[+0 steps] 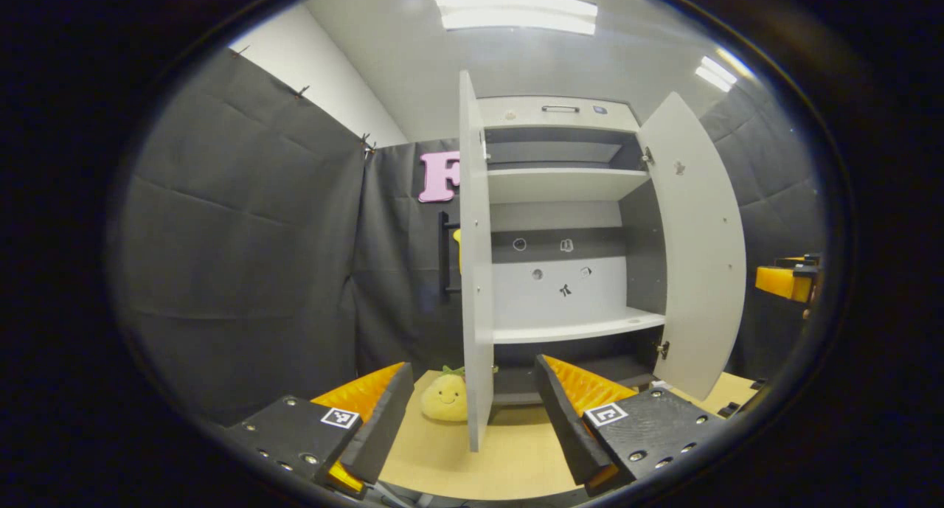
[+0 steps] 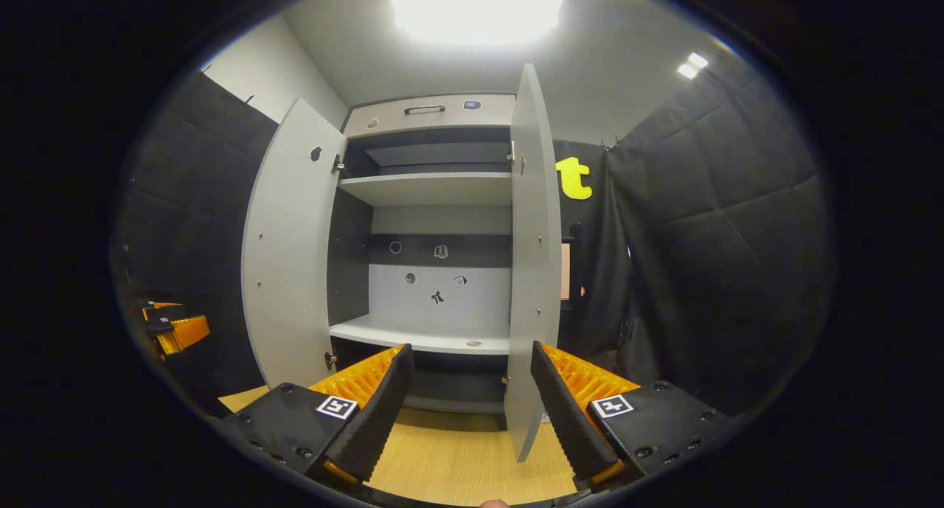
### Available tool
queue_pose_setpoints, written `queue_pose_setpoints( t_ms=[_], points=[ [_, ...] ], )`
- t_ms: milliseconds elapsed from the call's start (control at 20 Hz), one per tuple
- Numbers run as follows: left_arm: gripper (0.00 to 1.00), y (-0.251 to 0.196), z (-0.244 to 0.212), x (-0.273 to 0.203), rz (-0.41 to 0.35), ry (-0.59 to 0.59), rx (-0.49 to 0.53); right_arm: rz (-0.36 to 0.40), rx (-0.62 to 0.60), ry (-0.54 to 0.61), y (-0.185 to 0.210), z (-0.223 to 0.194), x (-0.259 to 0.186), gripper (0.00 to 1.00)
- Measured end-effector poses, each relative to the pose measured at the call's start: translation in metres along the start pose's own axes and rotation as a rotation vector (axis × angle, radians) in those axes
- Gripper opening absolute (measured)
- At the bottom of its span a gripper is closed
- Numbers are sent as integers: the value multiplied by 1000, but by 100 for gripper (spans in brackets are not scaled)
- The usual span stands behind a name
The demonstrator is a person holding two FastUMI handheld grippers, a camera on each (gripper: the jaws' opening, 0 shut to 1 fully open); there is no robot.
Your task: Open the right door of the double-door shoe cabinet with the right hand, and open the left door with the left hand.
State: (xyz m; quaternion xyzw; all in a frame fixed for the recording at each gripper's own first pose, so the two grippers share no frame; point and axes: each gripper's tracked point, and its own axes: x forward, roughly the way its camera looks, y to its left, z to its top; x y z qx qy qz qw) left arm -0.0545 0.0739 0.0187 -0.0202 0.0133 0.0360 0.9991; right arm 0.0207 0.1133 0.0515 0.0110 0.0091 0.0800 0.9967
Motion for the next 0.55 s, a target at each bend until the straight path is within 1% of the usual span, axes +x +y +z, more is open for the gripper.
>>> queue_pose_setpoints(
  t_ms=[550],
  points=[
    [95, -10, 3, 3, -7, -21, 25, -13, 2, -6, -8, 0, 3, 99]
  ],
)
